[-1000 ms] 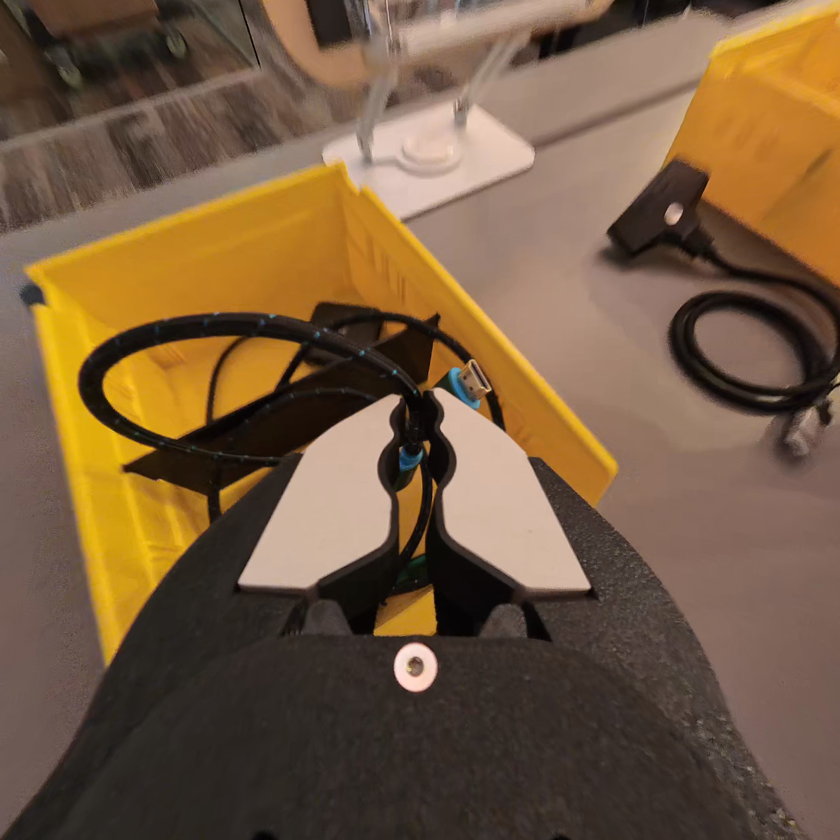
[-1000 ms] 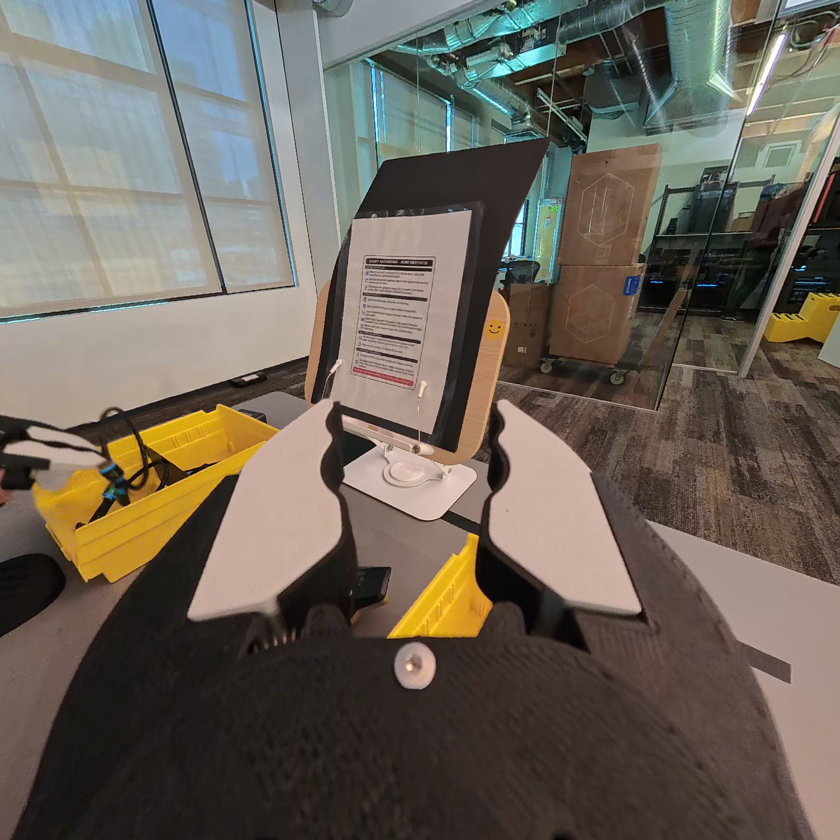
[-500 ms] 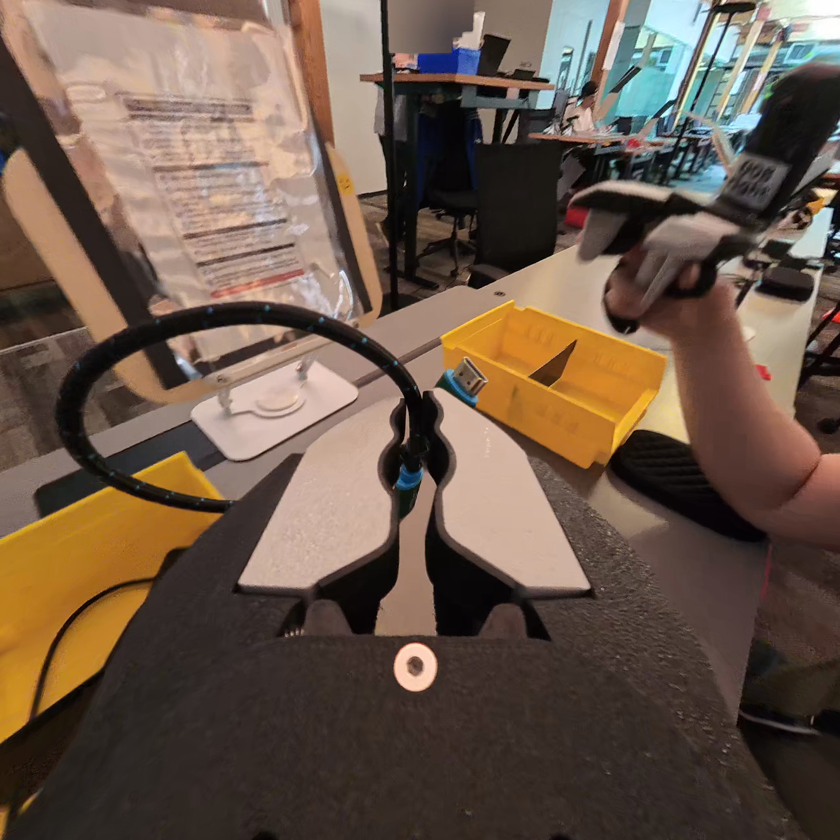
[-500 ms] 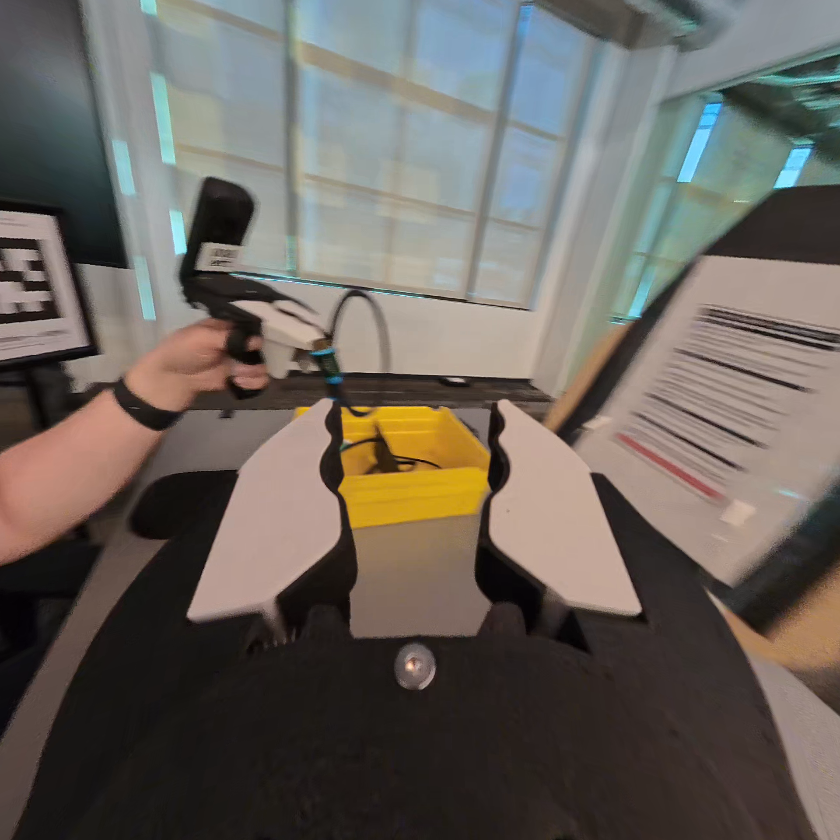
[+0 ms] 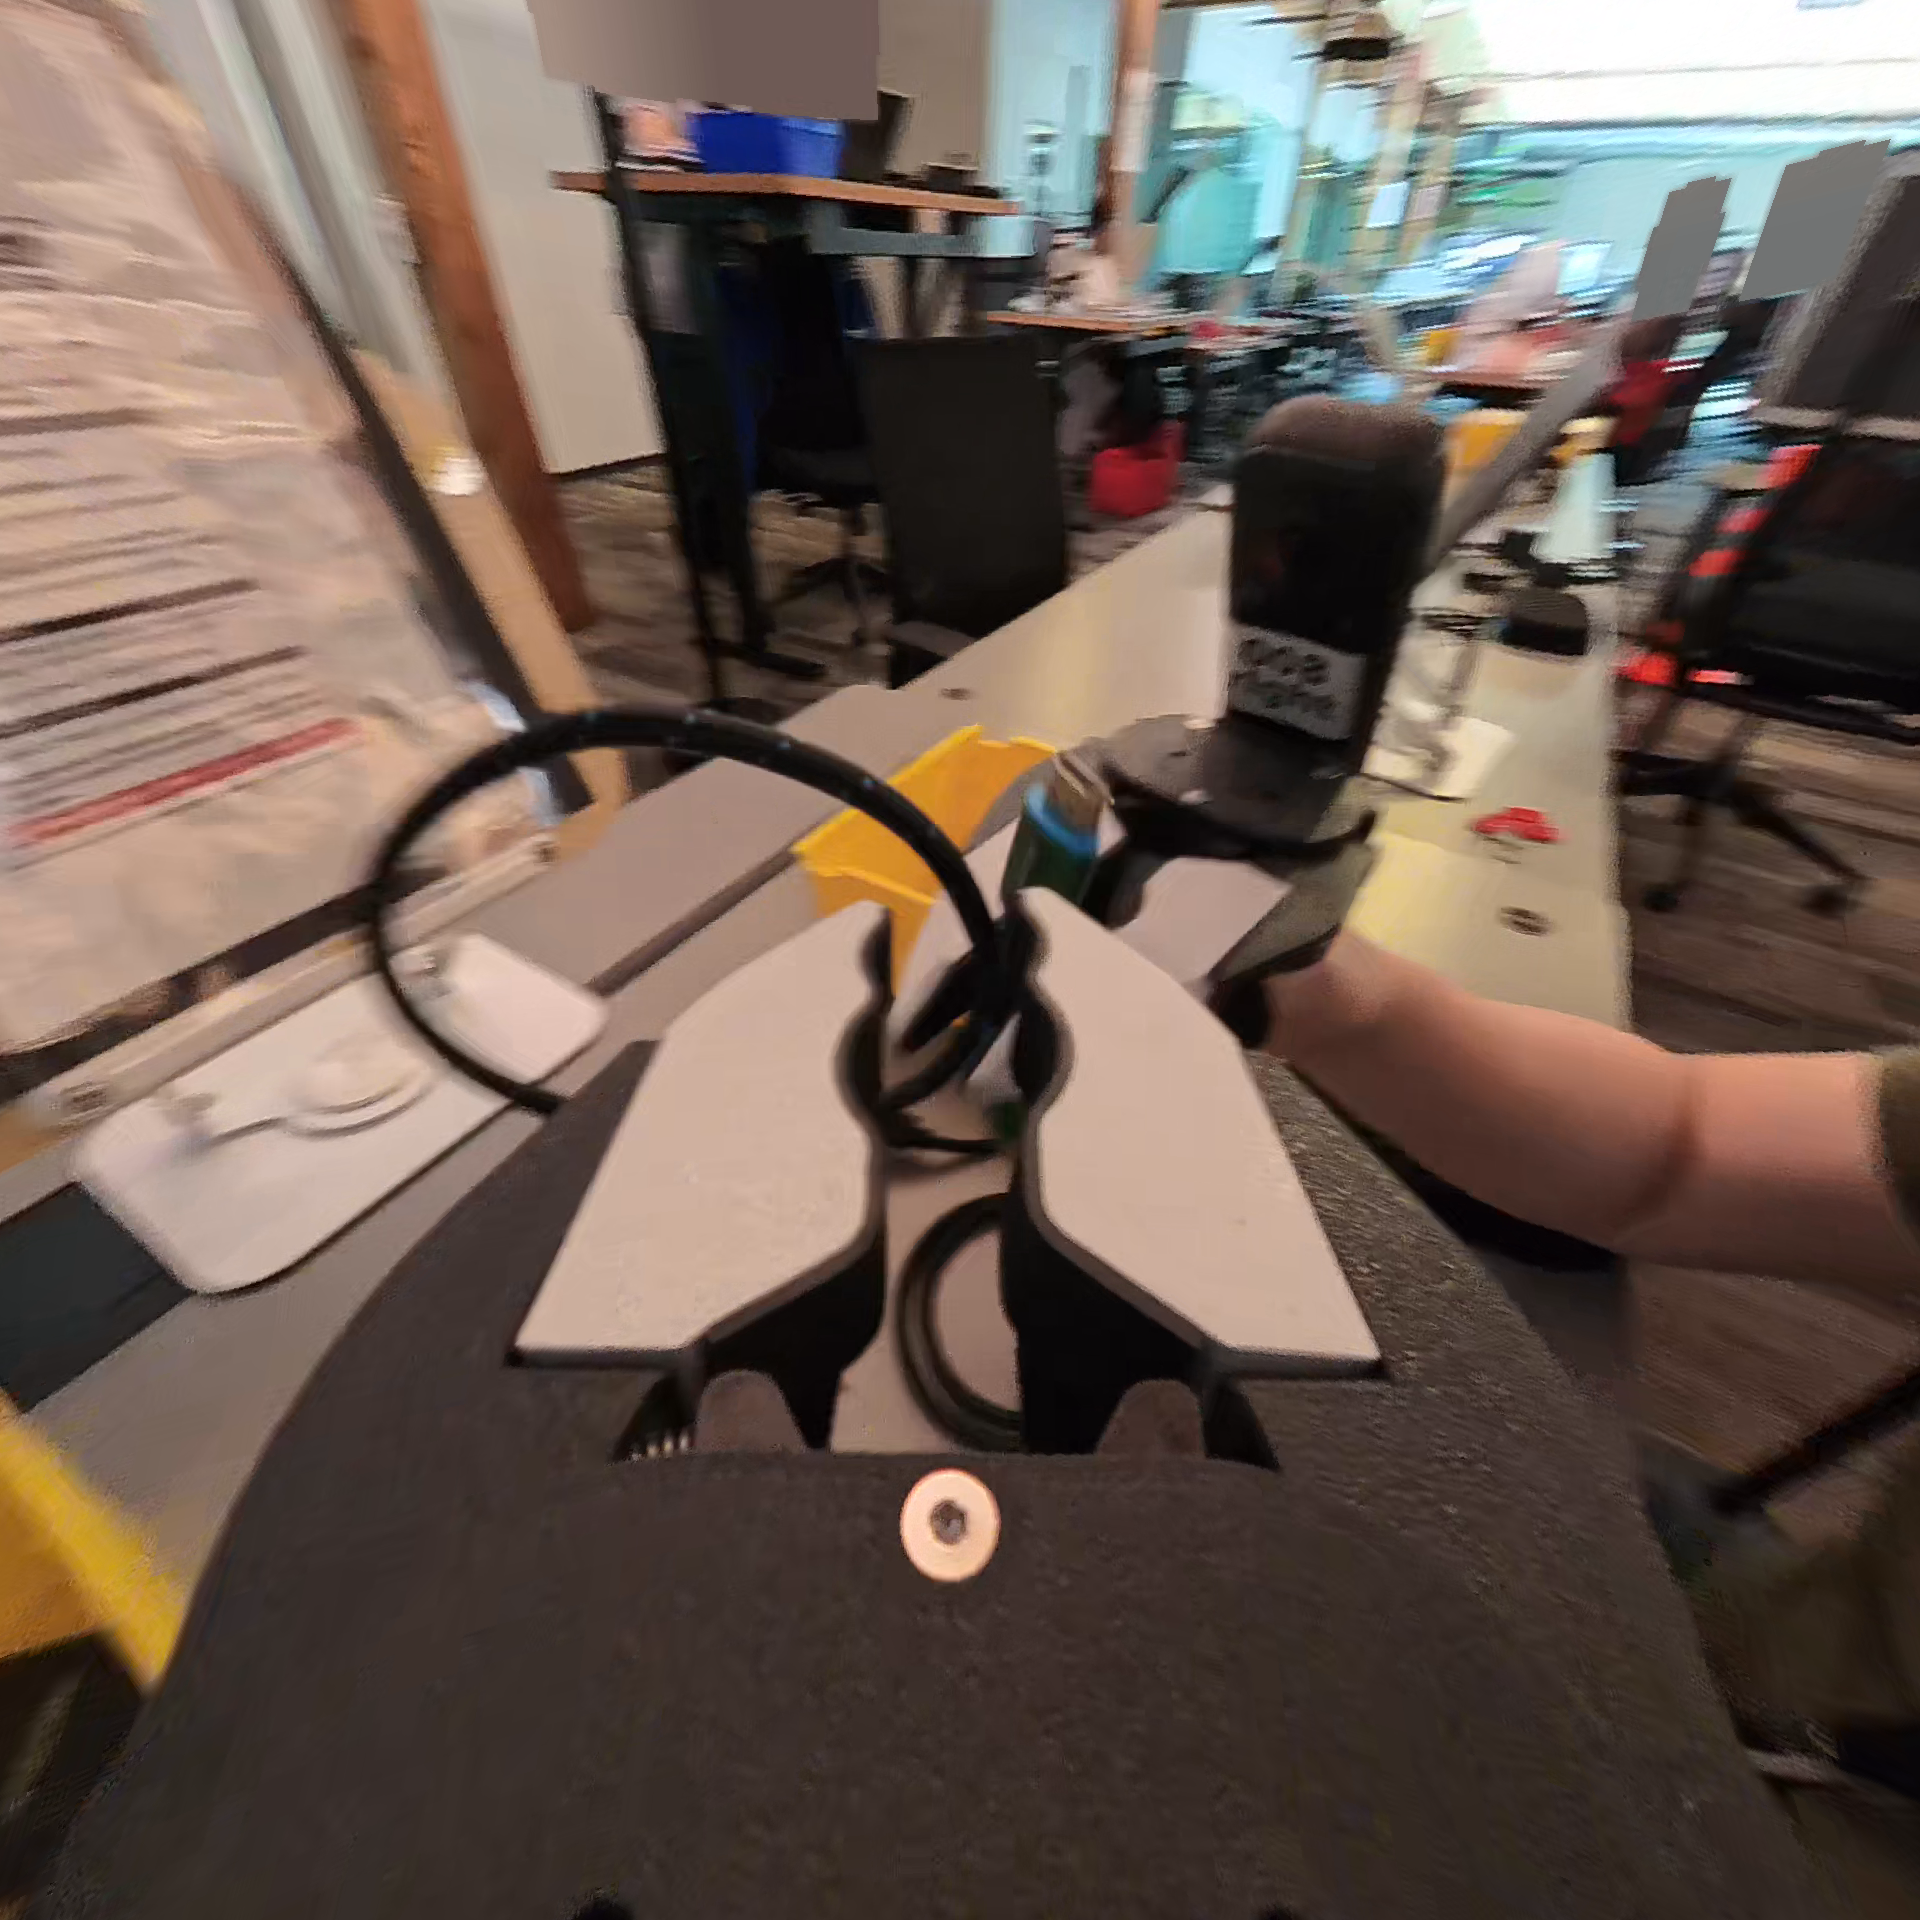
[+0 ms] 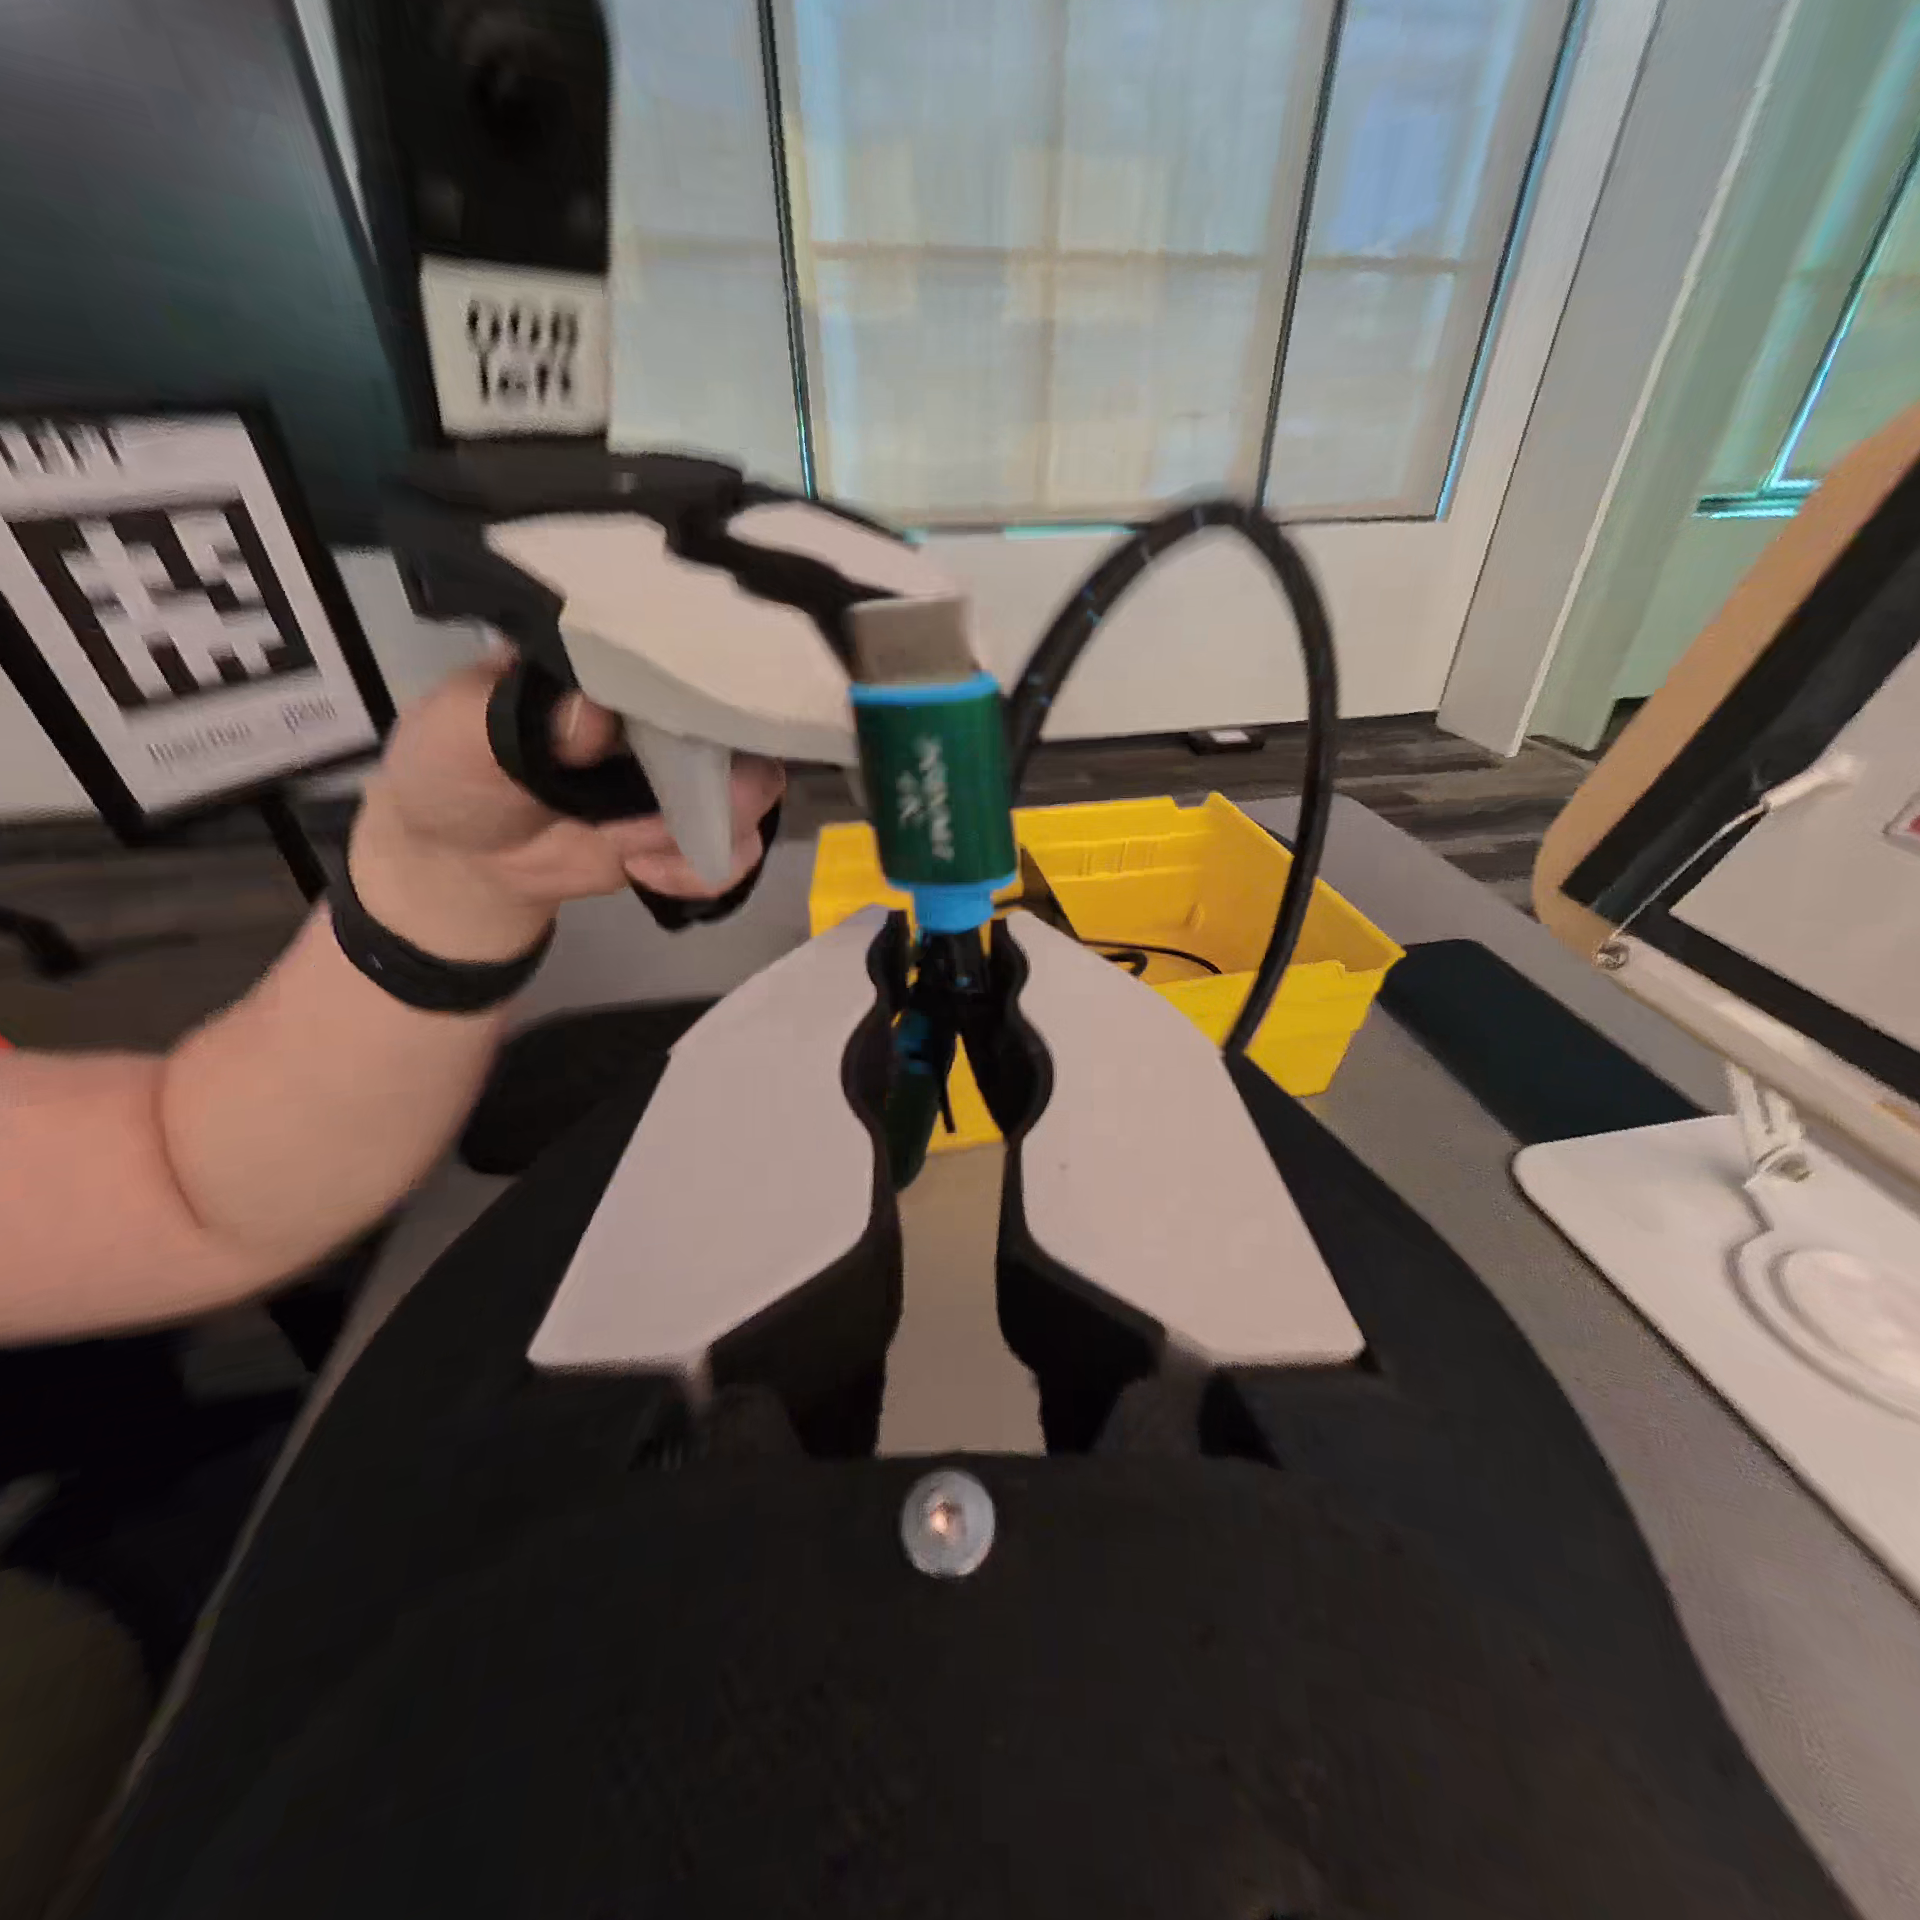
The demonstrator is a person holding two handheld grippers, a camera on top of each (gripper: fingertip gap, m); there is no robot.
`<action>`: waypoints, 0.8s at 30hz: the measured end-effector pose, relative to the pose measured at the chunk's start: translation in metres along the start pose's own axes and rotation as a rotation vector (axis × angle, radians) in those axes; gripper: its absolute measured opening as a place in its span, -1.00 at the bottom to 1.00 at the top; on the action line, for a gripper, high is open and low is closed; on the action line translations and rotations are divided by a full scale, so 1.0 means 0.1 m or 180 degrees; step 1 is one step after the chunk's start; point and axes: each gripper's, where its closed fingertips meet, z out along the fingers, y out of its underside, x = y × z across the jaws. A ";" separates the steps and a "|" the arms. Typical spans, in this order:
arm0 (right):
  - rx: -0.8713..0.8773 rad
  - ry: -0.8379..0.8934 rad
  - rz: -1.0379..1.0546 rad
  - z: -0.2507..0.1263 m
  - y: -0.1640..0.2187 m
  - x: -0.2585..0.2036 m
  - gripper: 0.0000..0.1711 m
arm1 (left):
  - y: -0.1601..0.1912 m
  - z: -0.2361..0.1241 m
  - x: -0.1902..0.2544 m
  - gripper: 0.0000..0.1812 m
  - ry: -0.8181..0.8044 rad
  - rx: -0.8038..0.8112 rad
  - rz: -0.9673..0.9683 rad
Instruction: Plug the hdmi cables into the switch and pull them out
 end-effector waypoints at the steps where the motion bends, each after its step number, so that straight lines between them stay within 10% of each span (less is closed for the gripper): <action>1: 0.0165 -0.0030 0.0243 -0.06 -0.07 0.06 -0.84 | 0.02 -0.03 -0.10 -0.66 -0.0222 0.0013 0.0048; 5: 0.0833 -0.0056 0.1191 -0.33 -0.27 0.38 -0.85 | 0.20 -0.04 -0.13 -0.67 -0.0420 0.0144 -0.0020; 14: 0.1610 -0.0921 0.2588 -0.47 -0.41 0.43 -0.86 | 0.51 0.53 0.45 -0.72 0.1000 0.0046 -0.0936; 24: 0.1319 -0.0749 0.2091 -0.41 -0.37 0.38 -0.86 | 0.24 0.64 0.50 -0.75 0.1362 0.0250 -0.1237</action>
